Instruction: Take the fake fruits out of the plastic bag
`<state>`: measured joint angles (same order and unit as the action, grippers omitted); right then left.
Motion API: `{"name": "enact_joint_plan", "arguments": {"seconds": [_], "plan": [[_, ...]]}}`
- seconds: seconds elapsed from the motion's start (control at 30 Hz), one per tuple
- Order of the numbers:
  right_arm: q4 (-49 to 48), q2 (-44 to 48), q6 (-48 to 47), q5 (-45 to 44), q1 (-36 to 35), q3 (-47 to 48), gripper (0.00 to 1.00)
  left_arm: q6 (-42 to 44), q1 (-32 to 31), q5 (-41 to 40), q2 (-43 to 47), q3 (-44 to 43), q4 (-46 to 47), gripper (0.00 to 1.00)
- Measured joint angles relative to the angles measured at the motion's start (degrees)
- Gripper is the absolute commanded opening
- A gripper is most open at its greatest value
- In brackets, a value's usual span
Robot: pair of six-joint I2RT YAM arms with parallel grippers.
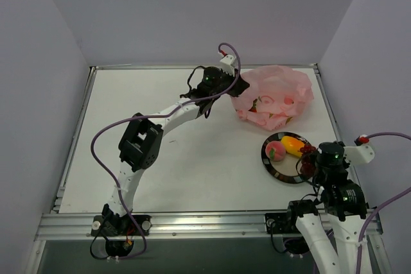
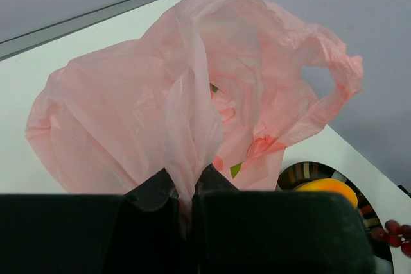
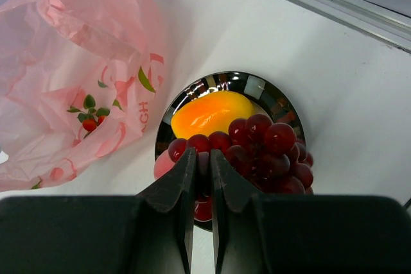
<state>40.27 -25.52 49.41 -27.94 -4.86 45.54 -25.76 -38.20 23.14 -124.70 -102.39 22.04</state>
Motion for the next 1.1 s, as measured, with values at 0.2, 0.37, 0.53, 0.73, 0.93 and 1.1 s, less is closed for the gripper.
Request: {"name": "enact_joint_plan", "arguments": {"seconds": [0.2, 0.37, 0.53, 0.73, 0.93, 1.1], "plan": [[-5.4, -1.66, 1.6, 0.9, 0.0, -7.65, 0.0, -0.2, 0.02, 1.31, 0.0, 0.09, 1.68, 0.02], [-9.11, -3.78, 1.84, 2.58, -0.11, -12.07, 0.06, -0.5, 0.02, 2.45, 0.0, 1.38, 3.76, 0.02], [-11.37, -3.61, 2.14, 3.52, -0.5, -13.94, 0.23, -0.59, 0.02, 2.58, 0.0, 2.73, 4.02, 0.02], [-14.47, -4.11, 2.16, 4.48, -0.72, -15.15, 0.42, -0.61, 0.02, 2.56, 0.0, 2.82, 4.0, 0.03], [-17.84, -7.34, 1.62, 5.6, -0.85, -15.93, 0.59, -0.48, 0.02, 2.49, 0.0, 2.91, 3.96, 0.02], [-19.63, -8.07, 0.87, 5.66, -0.85, -15.89, 0.59, -0.42, 0.02, 2.47, 0.46, 3.65, 3.96, 0.02]]}}
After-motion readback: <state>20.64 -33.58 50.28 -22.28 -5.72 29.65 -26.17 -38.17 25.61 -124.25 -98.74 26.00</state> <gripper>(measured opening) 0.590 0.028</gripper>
